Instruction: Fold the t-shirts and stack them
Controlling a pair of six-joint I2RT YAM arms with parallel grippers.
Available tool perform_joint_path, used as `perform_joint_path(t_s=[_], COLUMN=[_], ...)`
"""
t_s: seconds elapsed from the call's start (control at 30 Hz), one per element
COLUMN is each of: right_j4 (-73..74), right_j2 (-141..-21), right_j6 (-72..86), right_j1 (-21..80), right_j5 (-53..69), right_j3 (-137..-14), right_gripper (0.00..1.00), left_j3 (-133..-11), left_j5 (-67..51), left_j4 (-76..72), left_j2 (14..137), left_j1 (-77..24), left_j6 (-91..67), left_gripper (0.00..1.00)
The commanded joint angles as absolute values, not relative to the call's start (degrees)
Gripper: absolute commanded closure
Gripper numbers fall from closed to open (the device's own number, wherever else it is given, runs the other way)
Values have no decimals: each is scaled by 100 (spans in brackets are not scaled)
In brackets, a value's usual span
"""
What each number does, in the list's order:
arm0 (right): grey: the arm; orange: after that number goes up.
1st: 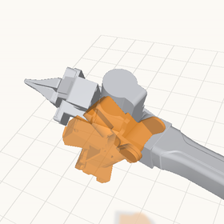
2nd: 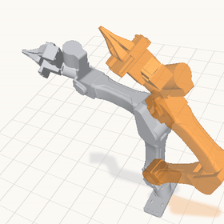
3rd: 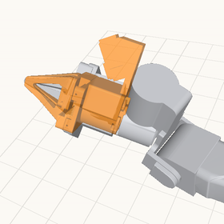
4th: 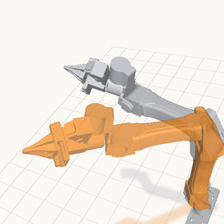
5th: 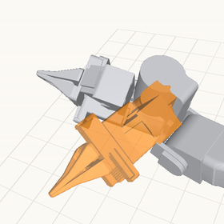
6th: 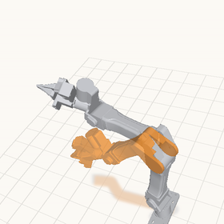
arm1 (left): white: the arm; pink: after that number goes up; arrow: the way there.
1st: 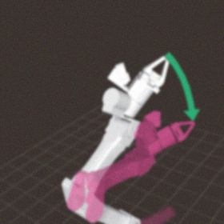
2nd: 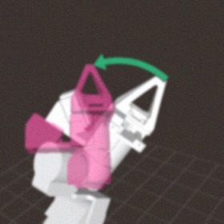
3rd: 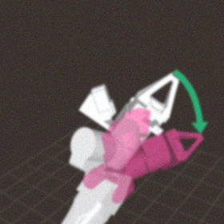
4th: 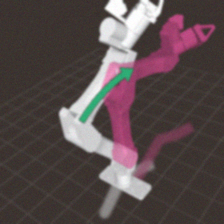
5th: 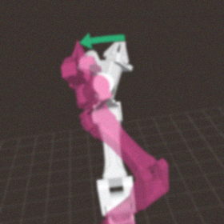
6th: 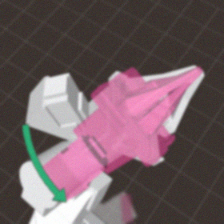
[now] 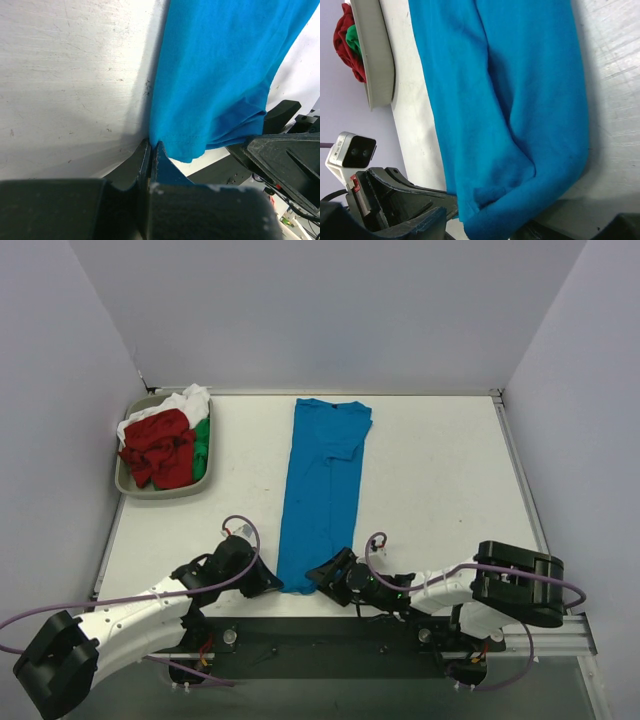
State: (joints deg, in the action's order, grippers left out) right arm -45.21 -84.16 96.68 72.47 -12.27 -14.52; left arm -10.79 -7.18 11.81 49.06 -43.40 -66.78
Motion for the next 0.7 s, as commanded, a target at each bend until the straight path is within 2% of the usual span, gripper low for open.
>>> perform_joint_path(t_s=[0.0, 0.4, 0.67], right_j4=[-2303, -168, -184], right_j2=[-8772, -6734, -6793], right_j6=[9387, 9334, 9431], right_j1=[7277, 7339, 7339], right_j5=[-1116, -1687, -1740], right_j3=[-695, -563, -448], right_gripper=[46, 45, 44], left_j3=[-817, -852, -853], left_j5=[-308, -325, -325], left_j4=[2391, 2232, 2188], left_j2=[4983, 5185, 5229], left_j1=[-4298, -4289, -4280], left_j6=[-6311, -6284, -6275], left_gripper=[96, 96, 96])
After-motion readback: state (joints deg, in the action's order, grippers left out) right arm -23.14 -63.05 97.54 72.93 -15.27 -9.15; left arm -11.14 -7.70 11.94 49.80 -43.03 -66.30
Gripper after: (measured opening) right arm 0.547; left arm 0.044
